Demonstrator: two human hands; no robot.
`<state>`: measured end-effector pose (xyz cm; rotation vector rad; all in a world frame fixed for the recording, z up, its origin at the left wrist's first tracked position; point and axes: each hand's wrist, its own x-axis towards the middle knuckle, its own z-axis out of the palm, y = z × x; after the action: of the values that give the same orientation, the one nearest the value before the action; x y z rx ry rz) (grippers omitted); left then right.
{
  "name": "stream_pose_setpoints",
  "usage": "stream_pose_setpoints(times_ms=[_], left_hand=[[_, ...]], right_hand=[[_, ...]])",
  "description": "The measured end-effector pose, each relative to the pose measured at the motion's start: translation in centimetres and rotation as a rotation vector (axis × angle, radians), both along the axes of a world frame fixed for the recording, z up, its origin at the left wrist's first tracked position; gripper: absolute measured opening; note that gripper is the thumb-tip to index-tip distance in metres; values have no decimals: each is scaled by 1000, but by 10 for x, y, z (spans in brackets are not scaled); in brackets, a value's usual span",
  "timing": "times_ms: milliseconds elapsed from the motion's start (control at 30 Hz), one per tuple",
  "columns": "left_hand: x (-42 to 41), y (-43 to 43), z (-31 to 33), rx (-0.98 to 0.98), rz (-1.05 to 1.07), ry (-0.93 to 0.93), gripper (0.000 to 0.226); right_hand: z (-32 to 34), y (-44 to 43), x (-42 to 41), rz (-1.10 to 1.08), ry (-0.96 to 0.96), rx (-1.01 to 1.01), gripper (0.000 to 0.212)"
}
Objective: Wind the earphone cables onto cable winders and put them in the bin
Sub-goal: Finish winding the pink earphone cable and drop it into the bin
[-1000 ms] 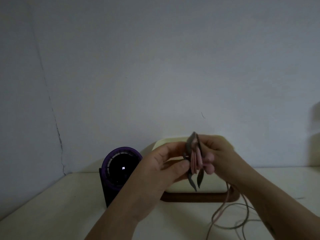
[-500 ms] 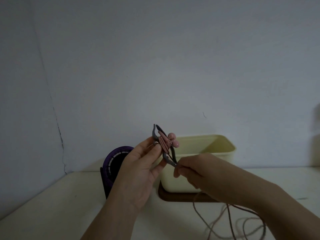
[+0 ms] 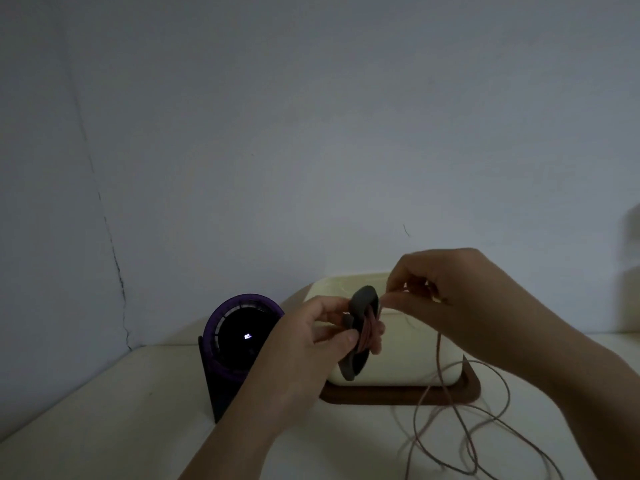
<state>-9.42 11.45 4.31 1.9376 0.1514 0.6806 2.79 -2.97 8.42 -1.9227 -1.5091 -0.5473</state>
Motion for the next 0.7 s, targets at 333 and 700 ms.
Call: stream_pose_setpoints(times_ms=[333, 700], left_hand=[[-10, 2, 8, -52, -293, 26, 28], [-13, -8, 14, -131, -335, -19, 32]], right_hand=[[-6, 2, 22, 387, 405, 185, 38], [-22, 16, 37, 574, 720, 271, 54]])
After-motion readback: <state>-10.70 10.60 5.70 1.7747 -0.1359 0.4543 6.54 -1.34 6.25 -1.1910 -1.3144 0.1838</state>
